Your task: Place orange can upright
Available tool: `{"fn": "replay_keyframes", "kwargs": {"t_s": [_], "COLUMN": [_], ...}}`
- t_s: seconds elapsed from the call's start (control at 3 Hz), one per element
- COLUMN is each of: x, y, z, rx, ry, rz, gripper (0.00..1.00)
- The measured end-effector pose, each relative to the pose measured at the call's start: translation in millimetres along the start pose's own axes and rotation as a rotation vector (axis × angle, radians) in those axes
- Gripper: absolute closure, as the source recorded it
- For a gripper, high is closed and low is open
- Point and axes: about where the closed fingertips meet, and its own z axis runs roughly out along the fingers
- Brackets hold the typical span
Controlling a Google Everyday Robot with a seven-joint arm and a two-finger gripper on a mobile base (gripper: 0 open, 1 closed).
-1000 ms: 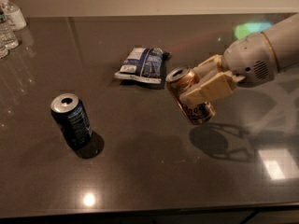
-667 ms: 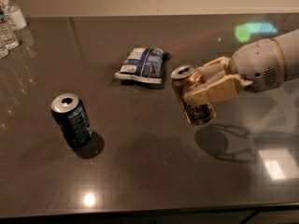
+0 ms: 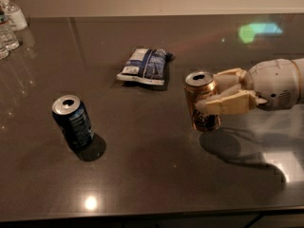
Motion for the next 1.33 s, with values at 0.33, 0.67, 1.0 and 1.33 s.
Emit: {"fn": "replay_keyframes", "kwargs": {"t_s": [0.33, 0.67, 1.0, 1.33], "x": [16.1, 23.2, 29.8, 33.9], "y": [-1.8, -3.0, -8.1, -11.5], "z": [-0.2, 1.4, 15.2, 21.7], "rx": [0.023, 0.027, 0.014, 0.014], "ry": [-0.048, -0.086, -0.124, -0.127], "rz": [-0.022, -0.039, -0.035, -0.025], "gripper": [1.0, 1.0, 1.0, 1.0]}}
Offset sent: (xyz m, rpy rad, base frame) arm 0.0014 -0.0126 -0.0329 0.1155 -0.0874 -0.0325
